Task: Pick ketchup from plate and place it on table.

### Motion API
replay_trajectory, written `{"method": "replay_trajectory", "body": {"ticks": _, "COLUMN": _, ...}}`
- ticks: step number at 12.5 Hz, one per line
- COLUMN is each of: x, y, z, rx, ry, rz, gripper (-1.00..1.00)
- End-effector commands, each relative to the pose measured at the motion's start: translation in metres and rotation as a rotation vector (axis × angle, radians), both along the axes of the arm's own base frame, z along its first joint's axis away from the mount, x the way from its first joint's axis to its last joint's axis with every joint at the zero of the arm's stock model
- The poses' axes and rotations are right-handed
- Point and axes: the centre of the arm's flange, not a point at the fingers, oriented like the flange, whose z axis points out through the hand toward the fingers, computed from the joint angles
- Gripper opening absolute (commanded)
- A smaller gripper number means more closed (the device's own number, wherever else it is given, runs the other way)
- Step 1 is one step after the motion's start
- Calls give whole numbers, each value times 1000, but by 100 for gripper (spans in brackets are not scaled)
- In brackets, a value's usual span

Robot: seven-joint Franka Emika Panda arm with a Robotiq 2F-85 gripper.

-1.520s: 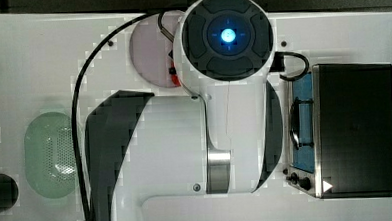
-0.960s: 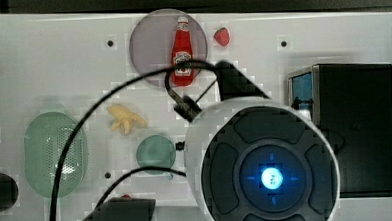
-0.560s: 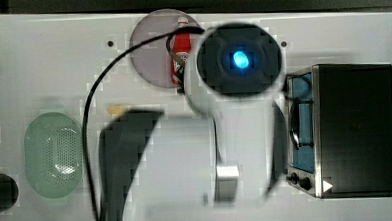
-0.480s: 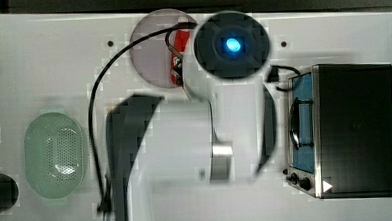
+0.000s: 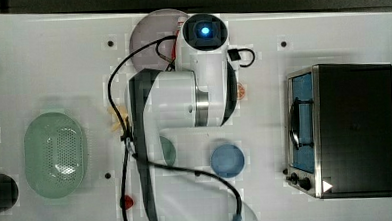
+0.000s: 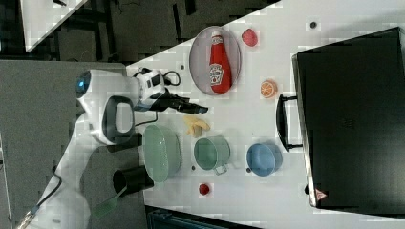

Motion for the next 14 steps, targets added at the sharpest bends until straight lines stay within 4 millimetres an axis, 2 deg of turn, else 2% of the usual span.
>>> {"method": "replay_trajectory", "body": {"ticks": 1, "x": 27, "y": 1, "z": 17, "rx": 34, "ry": -128, "rz": 236, "gripper": 100}}
{"method": "replay_trajectory", "body": {"ticks": 5, "x": 50, "y": 2, "z": -35, "rx": 50, "ry": -114, "rz": 297, "gripper": 100}}
{"method": "replay_trajectory", "body": {"ticks": 9, "x": 77, "y": 4, "z": -73, "rx": 43, "ry": -113, "rz": 377, "gripper": 100}}
{"method": "replay_trajectory", "body": {"ticks": 14, "x": 100, "y": 11, "z": -124, "rx": 49, "ry": -159, "rz": 442, "gripper": 100}}
